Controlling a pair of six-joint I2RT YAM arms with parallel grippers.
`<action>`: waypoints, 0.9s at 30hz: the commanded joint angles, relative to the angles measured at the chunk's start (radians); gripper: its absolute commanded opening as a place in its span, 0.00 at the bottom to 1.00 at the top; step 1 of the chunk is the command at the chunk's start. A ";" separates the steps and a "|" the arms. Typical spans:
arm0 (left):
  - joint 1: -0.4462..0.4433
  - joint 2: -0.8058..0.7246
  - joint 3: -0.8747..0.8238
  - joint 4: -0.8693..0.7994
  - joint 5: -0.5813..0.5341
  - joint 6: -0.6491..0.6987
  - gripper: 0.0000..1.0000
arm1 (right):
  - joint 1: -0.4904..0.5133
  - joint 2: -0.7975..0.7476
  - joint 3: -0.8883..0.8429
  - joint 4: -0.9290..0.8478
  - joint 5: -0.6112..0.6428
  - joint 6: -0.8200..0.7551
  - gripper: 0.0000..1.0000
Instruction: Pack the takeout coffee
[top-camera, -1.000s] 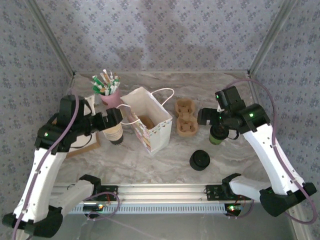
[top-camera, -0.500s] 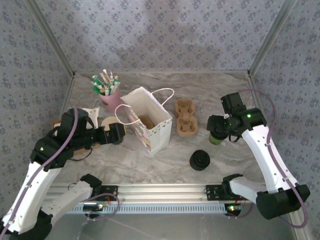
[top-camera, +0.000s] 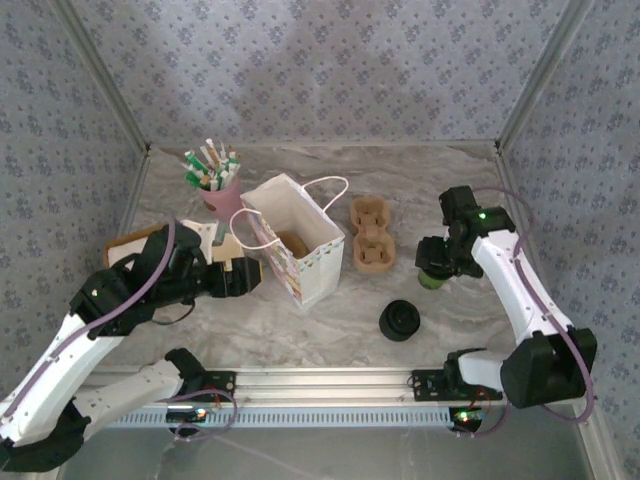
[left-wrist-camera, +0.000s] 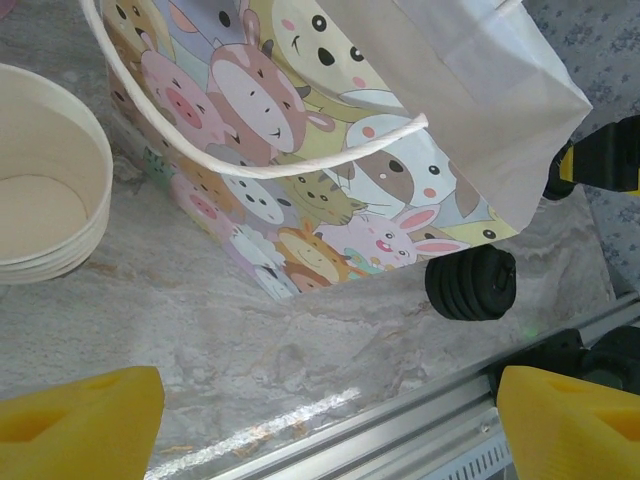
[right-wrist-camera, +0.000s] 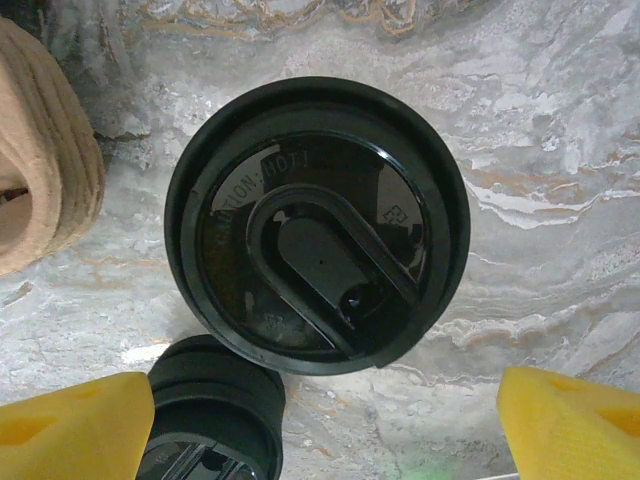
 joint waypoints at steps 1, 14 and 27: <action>-0.005 -0.014 -0.001 -0.017 -0.028 0.013 0.86 | -0.005 0.035 0.052 -0.036 -0.004 -0.018 0.91; -0.005 0.025 0.005 -0.009 -0.014 0.063 0.88 | -0.035 0.155 0.177 -0.115 -0.001 -0.054 0.89; 0.000 0.068 0.034 -0.004 0.003 0.089 0.89 | -0.066 0.208 0.188 -0.113 -0.051 -0.072 0.88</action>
